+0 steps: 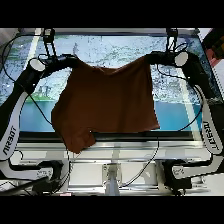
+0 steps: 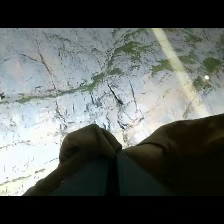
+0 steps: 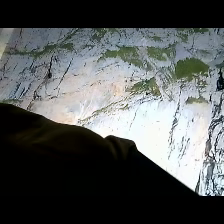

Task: Fold the clothes and pants, and hang the long-sleeved shirts on hangers.

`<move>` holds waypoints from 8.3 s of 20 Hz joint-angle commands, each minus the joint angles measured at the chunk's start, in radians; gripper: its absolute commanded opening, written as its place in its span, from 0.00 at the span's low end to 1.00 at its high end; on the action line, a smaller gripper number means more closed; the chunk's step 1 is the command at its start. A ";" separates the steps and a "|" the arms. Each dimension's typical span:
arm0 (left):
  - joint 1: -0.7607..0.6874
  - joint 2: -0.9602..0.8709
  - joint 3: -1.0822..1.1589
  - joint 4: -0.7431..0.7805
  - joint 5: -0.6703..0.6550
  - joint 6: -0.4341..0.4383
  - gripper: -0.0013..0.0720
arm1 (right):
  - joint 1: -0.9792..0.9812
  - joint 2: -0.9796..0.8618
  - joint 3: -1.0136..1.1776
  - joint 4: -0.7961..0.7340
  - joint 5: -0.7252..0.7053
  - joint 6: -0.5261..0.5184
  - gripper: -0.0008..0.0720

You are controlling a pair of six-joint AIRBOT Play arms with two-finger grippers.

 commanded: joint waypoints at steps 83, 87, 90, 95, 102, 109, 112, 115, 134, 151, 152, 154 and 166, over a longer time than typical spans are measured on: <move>0.706 0.093 -0.554 0.008 -0.798 0.222 0.05 | -0.583 0.219 -1.025 0.401 0.593 -0.077 0.55; 0.706 0.093 -0.554 0.008 -0.798 0.222 0.04 | -0.583 0.207 -1.026 0.485 0.597 -0.158 0.54; 0.706 0.093 -0.554 0.008 -0.798 0.222 0.04 | -0.583 0.207 -1.026 0.573 0.595 -0.253 0.42; 0.706 0.093 -0.554 0.005 -0.807 0.221 0.04 | -0.583 0.207 -1.025 0.597 0.573 -0.316 0.08; 0.706 0.150 -0.544 -0.074 -0.912 0.221 0.04 | -0.583 0.259 -1.024 0.726 0.795 -0.518 0.03; 0.708 0.478 -0.414 -0.359 -0.951 0.222 0.04 | -0.583 0.597 -0.831 0.919 0.944 -0.514 0.03; 0.708 0.614 -0.311 -0.555 -0.915 0.227 0.04 | -0.583 0.776 -0.621 0.924 0.925 -0.450 0.03; 0.708 0.737 -0.251 -0.851 -0.739 0.317 0.04 | -0.583 0.912 -0.380 0.914 0.825 -0.417 0.03; 0.708 1.241 -0.246 -0.177 -0.240 -0.478 0.04 | -0.583 1.033 0.056 0.492 0.760 -0.069 0.03; 0.357 0.071 -0.214 -0.607 -0.686 -0.269 0.04 | -0.282 0.420 -0.487 0.497 0.391 0.008 0.03; 0.352 0.021 -0.185 -0.634 -0.666 -0.242 0.04 | -0.255 0.381 -0.487 0.497 0.306 0.008 0.03; 0.354 -0.047 -0.132 -0.639 -0.598 -0.196 0.04 | -0.223 0.319 -0.487 0.497 0.111 0.009 0.03; 0.275 -0.071 -0.113 -0.665 0.019 -0.050 0.04 | -0.214 0.215 -0.487 0.592 -0.428 0.021 0.03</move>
